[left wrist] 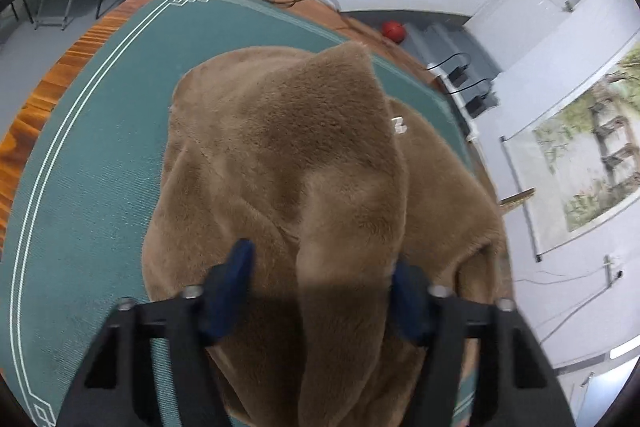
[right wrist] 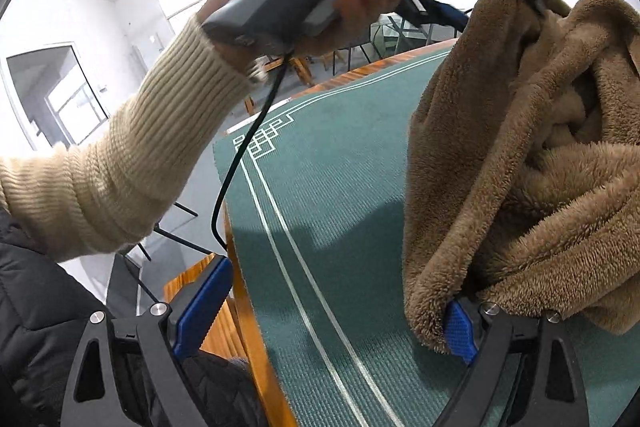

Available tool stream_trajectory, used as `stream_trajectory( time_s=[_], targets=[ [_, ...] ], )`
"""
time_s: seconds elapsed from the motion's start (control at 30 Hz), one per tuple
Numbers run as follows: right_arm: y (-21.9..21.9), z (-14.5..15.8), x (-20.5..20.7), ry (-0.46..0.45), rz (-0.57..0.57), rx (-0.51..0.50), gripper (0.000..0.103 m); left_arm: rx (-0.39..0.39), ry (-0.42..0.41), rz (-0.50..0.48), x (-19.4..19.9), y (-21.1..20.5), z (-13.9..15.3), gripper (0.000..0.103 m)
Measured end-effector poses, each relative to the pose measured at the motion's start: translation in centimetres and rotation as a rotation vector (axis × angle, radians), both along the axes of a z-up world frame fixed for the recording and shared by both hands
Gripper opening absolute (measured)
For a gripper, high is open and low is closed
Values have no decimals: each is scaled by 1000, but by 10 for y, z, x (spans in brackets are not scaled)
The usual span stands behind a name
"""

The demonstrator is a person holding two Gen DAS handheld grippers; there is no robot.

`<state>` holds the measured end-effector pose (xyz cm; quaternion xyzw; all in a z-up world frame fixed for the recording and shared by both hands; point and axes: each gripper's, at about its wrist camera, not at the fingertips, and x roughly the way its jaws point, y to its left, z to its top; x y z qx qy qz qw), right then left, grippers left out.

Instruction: Fold clothes

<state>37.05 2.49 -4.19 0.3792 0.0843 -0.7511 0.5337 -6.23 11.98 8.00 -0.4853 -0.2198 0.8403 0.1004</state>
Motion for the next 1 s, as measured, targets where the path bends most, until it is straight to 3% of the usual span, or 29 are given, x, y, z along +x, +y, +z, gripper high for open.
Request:
stream_trajectory(
  time_s=[0.13, 0.17, 0.27, 0.43, 0.6, 0.77, 0.8, 0.93, 1.0],
  targets=[
    [-8, -2, 24, 20, -14, -4, 95, -31, -18, 42, -9, 2, -7, 18],
    [-11, -2, 30, 35, -19, 5, 95, -16, -6, 60, -6, -4, -7, 15],
    [-13, 3, 45, 64, -58, 4, 95, 9, 44, 120, 7, -25, -4, 13],
    [14, 26, 56, 118, -185, -92, 95, 31, 128, 246, 48, -76, 2, 12],
    [64, 59, 58, 200, -447, -188, 95, 88, 141, 326, 82, -127, -4, 12],
    [104, 68, 55, 248, -765, -117, 95, 117, 130, 336, 92, -143, -14, 12],
    [100, 82, 53, 256, -806, -95, 95, 116, 125, 336, 92, -144, -17, 12],
    [104, 95, 35, 237, -896, -41, 95, 141, 116, 333, 94, -150, -24, 12],
    [134, 102, 20, 188, -880, -45, 95, 154, 121, 344, 100, -158, -24, 12]
  ],
)
